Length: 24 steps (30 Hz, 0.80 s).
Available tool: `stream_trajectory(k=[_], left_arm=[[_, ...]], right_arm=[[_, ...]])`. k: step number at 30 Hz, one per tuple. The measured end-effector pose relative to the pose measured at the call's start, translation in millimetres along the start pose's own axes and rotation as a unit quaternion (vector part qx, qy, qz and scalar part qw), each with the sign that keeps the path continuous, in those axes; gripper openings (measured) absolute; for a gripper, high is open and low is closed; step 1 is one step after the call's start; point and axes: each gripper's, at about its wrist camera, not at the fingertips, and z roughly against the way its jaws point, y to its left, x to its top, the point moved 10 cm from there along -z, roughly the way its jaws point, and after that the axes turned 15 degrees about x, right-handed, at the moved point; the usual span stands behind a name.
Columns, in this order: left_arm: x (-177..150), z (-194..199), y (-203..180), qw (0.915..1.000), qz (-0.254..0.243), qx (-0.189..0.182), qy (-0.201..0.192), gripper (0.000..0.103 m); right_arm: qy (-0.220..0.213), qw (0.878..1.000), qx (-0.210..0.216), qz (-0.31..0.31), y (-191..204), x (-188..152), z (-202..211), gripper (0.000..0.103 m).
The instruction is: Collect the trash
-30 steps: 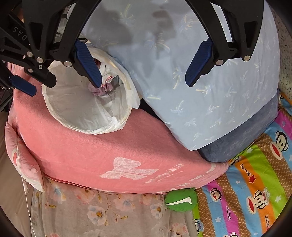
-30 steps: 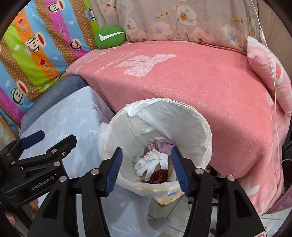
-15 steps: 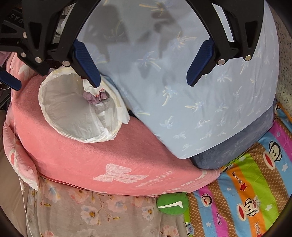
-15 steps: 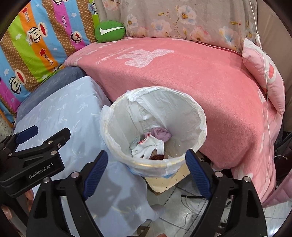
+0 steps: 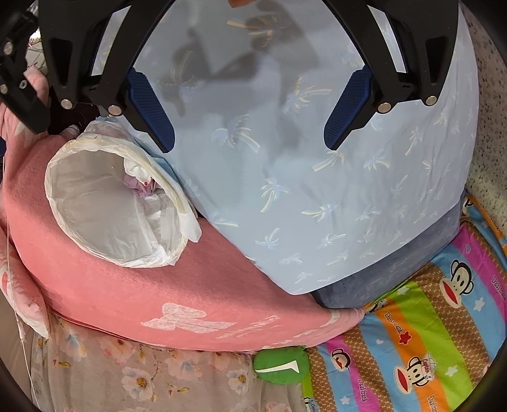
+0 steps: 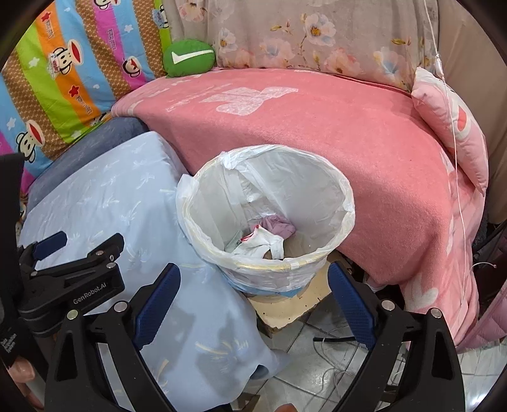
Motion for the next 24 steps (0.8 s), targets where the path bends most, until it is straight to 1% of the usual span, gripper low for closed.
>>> stream_trajectory(k=[7, 20, 22, 24], left_arm=[[1, 10, -7, 0.9999, -0.010, 0.005, -0.013, 0.091], [-5, 11, -6, 1.0000, -0.005, 0.006, -0.005, 0.091], [-5, 11, -5, 1.0000, -0.004, 0.006, -0.006, 0.091], [-6, 10, -5, 1.0000, -0.003, 0.005, -0.005, 0.091]], right_arm=[[-0.017, 1.000, -0.007, -0.008, -14, 5, 15, 0.091], [-0.021, 1.000, -0.007, -0.005, -14, 4, 19, 0.091], [-0.021, 1.000, -0.006, -0.005, -13, 5, 18, 0.096], [-0.019, 1.000, -0.006, -0.004, -12, 5, 17, 0.097]])
